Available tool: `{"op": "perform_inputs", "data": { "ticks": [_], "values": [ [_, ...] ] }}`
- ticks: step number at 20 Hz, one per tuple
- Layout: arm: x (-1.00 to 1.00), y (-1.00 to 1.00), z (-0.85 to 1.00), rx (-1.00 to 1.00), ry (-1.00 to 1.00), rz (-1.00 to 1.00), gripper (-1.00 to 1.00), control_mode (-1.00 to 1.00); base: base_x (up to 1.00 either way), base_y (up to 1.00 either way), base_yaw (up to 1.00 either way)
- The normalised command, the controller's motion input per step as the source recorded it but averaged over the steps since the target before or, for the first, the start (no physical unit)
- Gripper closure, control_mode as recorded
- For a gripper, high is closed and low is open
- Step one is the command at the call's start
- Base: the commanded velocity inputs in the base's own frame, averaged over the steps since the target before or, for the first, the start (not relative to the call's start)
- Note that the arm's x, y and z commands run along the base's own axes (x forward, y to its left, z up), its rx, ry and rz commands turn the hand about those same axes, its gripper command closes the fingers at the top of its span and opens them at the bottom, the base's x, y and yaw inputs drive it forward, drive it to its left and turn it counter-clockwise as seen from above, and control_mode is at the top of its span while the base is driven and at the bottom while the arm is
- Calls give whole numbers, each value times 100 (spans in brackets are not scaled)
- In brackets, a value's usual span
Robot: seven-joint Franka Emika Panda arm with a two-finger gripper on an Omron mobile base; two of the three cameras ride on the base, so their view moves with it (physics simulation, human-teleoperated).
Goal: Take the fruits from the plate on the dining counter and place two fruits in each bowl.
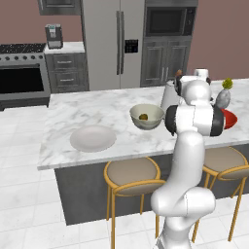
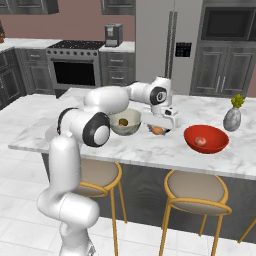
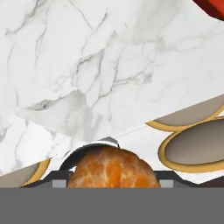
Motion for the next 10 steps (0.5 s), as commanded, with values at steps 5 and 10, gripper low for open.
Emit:
{"op": "perform_inputs", "data": {
  "ticks": [5,10],
  "values": [
    [17,-81,0,0,0,-12,100,-100,0,0,0],
    [27,-62,0,0,0,-12,100,-100,0,0,0]
  ]
}}
